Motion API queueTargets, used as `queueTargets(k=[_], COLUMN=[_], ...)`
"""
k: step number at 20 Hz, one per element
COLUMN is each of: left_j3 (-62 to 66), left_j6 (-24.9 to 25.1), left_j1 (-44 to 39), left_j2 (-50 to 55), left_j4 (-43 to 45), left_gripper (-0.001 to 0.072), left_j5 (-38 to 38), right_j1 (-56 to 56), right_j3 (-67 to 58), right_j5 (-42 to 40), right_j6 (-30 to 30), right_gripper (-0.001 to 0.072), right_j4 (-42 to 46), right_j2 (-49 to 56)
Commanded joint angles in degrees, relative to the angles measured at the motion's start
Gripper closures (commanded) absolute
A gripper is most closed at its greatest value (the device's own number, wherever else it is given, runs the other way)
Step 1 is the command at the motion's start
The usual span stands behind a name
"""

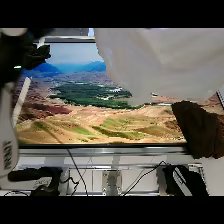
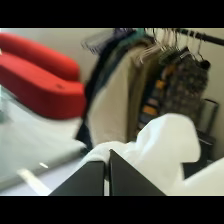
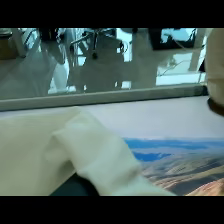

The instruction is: Fold the shirts.

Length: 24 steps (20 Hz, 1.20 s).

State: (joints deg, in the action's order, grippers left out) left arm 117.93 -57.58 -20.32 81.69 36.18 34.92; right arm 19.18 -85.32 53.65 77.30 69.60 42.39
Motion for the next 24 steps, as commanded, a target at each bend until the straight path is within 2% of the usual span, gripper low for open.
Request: queueTargets(k=[1,5,10,12,14,16,18,19,20,21,22,23,24], left_j3=[-0.02,-0.02,-5.46,-10.91,-15.45,-16.24,-16.04,-15.23,-13.27,-10.78,-8.52,-6.99,-5.49], left_j6=[-10.82,-20.61,-37.29,-37.57,-39.08,-43.45,-51.28,-57.37,-61.83,-63.95,-63.89,-63.36,-61.61], left_j1=[0.2,0.2,0.22,0.24,0.35,1.16,4.7,7.37,9.94,12.02,13.79,15.54,16.9], left_j2=[-14.16,-23.28,-21.24,-16.85,-10.75,-2.38,6.01,9.99,13.31,15.41,16.46,16.57,16.37], left_j4=[23.19,37.68,59.98,60.7,62.45,67.08,68.46,68.32,66.27,63.41,60.08,56.96,54.18], left_gripper=[0.0697,0.0699,0.0698,0.0698,0.0698,0.0698,0.0698,0.0696,0.0663,0.0359,-0.0013,0.0007,0.0007], left_j5=[2.49,9.38,18.53,21.88,19.12,12.26,-1.14,-6.6,-8.61,-8.48,-8.04,-7.85,-7.48], right_j1=[3.69,3.69,3.69,3.65,3.21,1.01,-1.14,-1.86,-2.12,-2.12,-2.12,-2.08,-1.79], right_j3=[-5.49,-8.24,-7.65,-4.68,0.37,4.79,6.99,7.02,7.02,6.99,6.99,6.95,6.71], right_j5=[9.6,21.03,25.59,27.23,26.73,25.03,17.51,10.45,3.34,-3.85,-9.49,-13.22,-14.21], right_j6=[-0.81,-0.72,-0.83,-2.38,-5.22,-6.6,-9.27,-9.66,-9.73,-9.75,-10.05,-10.95,-11.39], right_gripper=[0.0682,0.0682,0.0681,0.0681,0.0681,0.0681,0.0679,0.0678,0.0645,0.0478,0.0307,0.0267,0.0267], right_j4=[-0.94,-9.35,-17.88,-22.91,-27.21,-25.83,-21.64,-19.15,-18.82,-19.1,-19.45,-19.23,-18.53], right_j2=[-7.02,-8.76,-0.59,5.57,12.22,19.71,26.99,30.29,32.46,33.73,34.12,34.1,34.07])
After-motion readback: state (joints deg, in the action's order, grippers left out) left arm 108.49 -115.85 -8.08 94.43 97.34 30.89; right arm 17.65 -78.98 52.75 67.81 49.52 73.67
